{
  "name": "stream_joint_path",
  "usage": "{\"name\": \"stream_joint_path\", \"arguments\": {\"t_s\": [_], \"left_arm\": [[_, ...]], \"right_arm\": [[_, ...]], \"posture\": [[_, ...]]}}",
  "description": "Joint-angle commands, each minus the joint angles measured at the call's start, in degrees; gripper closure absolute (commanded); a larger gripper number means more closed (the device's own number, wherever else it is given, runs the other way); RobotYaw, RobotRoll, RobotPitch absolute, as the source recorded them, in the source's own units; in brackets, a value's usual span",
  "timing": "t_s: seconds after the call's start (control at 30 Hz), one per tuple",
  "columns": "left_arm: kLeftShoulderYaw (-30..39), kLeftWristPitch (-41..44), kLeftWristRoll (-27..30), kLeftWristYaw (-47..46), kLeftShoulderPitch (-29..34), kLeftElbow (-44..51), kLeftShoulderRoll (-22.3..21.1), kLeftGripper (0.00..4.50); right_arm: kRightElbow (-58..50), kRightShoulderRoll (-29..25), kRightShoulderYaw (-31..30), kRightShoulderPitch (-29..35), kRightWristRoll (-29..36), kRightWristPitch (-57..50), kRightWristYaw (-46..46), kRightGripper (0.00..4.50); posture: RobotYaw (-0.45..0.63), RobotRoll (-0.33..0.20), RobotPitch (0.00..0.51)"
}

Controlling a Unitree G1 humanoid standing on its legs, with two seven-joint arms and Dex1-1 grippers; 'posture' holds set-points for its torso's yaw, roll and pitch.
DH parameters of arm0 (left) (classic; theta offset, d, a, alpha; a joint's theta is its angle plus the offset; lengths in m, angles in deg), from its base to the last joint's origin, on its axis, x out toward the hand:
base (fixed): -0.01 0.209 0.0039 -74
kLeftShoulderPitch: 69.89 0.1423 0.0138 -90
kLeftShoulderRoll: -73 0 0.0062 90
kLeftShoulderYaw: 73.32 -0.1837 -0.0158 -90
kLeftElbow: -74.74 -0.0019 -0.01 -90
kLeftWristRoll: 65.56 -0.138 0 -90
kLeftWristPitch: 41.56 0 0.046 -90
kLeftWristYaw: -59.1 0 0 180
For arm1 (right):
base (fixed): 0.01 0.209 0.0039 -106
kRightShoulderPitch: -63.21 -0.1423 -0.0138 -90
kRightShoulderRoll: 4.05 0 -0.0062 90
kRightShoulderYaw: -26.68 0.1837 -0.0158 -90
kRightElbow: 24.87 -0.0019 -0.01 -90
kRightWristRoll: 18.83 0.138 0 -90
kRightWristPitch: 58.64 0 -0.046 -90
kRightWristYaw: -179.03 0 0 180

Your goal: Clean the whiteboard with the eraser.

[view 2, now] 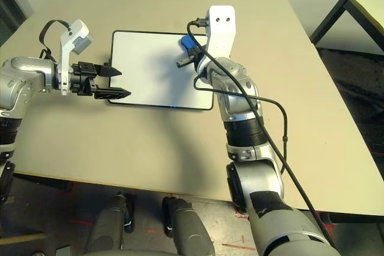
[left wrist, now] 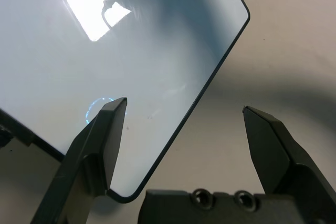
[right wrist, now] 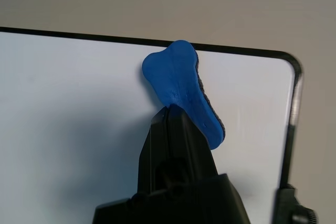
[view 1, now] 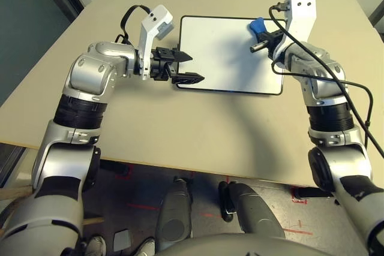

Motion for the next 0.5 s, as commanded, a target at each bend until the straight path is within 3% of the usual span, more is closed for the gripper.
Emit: {"name": "stream_joint_path", "arguments": {"t_s": [0.03,0.3,0.5], "left_arm": [[-0.94,-0.06,-0.05,0.26,-0.32,0.11,0.13,0.00],[-0.81,-0.14,-0.11,0.22,-0.27,0.12,0.01,0.00],[0.01,-1.27,-0.34,-0.73,-0.55,-0.80,0.53,0.00]], "right_arm": [[1.49,-0.57,0.93,1.52,-0.65,-3.48,1.42,4.49],[-9.57,2.26,2.15,0.02,1.82,-12.31,1.46,4.49],[-17.05,2.81,8.08,-9.16,4.49,-20.28,2.82,4.49]], "posture": [[-0.03,0.000,0.176],[-0.02,0.000,0.172],[-0.03,0.000,0.161]]}}
